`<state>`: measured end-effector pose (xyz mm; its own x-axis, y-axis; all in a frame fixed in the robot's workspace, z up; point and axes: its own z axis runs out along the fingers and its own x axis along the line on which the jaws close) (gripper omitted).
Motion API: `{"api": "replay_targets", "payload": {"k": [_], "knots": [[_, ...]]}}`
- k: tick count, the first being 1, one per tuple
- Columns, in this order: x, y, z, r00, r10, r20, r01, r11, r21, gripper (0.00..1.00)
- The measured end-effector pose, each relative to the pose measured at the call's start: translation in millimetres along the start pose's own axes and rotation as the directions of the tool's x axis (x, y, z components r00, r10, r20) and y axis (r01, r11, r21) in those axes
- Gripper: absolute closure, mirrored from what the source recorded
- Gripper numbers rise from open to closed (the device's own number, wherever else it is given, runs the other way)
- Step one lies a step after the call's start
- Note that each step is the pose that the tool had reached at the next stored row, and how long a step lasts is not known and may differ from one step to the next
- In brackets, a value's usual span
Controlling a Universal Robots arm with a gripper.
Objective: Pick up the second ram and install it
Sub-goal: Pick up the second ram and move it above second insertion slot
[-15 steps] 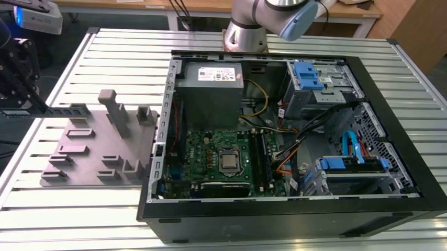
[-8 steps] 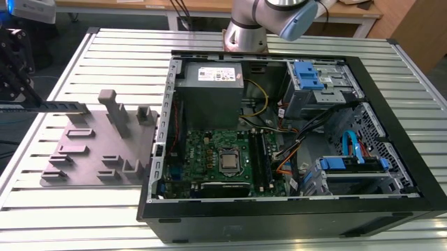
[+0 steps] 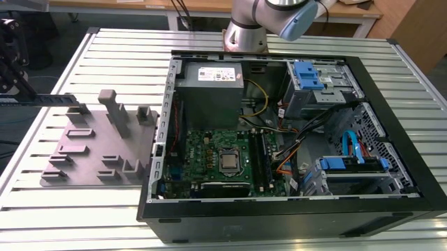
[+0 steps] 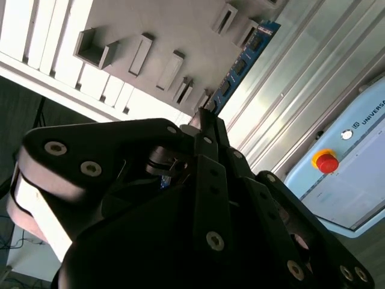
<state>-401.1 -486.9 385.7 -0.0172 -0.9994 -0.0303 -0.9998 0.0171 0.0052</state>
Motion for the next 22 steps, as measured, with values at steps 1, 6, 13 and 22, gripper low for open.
{"api": "replay_targets", "payload": {"k": [1, 6, 13, 22], "knots": [[0.0, 0.0, 0.0, 1.0, 0.0, 0.0, 0.0, 1.0, 0.0, 0.89], [0.0, -0.9, -0.4, 1.0, 0.0, -0.0003, 0.0, 1.0, -0.0005, 0.89], [-0.4, -21.7, -0.3, 1.0, 0.0, -0.0002, 0.0, 1.0, -0.0006, 0.89], [-0.9, -51.3, -0.4, 1.0, 0.0, -0.0001, 0.0, 1.0, -0.0012, 0.89]]}}
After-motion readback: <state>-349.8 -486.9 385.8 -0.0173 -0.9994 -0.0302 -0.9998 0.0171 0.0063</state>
